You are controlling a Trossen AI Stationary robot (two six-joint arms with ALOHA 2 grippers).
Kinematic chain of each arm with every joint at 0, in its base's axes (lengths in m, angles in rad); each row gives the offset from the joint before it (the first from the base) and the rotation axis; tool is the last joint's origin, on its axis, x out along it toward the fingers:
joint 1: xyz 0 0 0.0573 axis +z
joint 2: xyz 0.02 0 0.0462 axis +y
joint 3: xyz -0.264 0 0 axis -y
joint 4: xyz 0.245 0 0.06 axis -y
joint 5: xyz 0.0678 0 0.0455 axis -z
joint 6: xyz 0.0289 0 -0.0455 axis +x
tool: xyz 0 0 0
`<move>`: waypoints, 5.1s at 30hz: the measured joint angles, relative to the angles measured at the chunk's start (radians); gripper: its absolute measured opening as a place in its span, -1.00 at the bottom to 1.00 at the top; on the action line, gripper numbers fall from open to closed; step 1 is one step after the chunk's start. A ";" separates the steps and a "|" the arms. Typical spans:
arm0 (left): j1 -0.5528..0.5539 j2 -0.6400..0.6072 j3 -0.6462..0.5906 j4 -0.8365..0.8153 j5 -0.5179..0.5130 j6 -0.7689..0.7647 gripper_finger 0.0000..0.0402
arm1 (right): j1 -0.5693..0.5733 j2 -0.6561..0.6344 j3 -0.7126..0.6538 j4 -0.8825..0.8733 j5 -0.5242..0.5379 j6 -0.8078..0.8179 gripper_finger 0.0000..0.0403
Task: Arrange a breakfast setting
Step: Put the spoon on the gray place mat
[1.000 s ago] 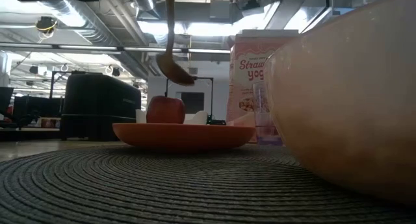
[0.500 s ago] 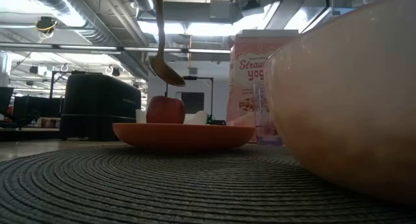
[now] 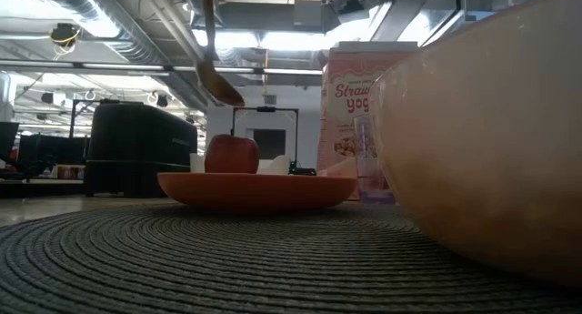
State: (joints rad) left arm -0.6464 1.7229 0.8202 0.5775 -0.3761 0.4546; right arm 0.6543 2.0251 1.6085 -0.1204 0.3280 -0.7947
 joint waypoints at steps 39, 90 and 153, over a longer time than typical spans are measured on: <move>-0.018 -0.002 0.003 0.317 -0.007 -0.508 -0.96 | 0.214 -0.150 -0.001 -0.399 0.716 0.176 -0.78; 0.285 0.374 0.531 -0.561 1.146 0.614 -0.93 | 0.229 -0.154 0.000 -1.168 0.973 1.079 -0.78; 0.336 0.496 0.590 -0.668 0.957 0.647 -0.81 | 0.229 -0.154 0.000 -1.173 0.917 1.078 -0.78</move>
State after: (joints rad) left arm -0.3099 2.2189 1.4101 -0.0906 0.5806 1.1015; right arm 0.8833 1.8706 1.6085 -1.2929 1.2453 0.2836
